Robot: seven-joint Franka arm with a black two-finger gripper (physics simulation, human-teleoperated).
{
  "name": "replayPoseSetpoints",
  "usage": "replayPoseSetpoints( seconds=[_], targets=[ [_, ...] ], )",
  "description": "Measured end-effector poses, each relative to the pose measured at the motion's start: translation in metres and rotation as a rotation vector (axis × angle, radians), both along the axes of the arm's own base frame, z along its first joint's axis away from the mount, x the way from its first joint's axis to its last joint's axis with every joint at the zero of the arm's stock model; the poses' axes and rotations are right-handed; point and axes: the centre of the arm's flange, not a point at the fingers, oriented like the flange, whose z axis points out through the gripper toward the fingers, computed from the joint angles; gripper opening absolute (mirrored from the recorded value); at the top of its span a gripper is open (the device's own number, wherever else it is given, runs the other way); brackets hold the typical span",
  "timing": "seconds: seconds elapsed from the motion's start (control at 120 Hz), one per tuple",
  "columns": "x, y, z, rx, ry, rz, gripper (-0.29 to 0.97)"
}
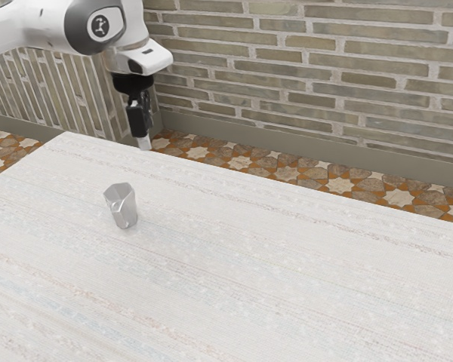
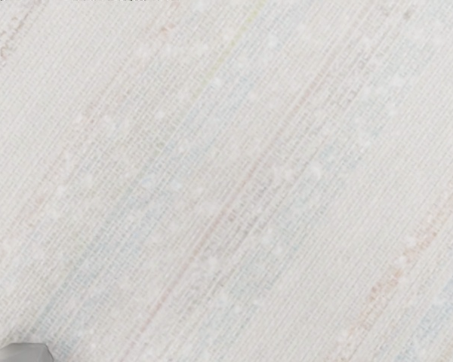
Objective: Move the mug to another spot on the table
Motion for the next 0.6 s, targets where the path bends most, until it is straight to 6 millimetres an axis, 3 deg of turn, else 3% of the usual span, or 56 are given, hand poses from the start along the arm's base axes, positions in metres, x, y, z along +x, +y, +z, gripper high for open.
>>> replayPoseSetpoints(
  seconds=[0.333,0.467,0.6],
  targets=[
    [-0.004,0.007,-0.005,0.007,0.013,-0.015,0.68],
    [-0.027,0.014,-0.026,0.06,0.074,-0.123,0.68],
    [-0.041,0.027,-0.065,0.207,0.175,-0.32,0.68]
  ],
)
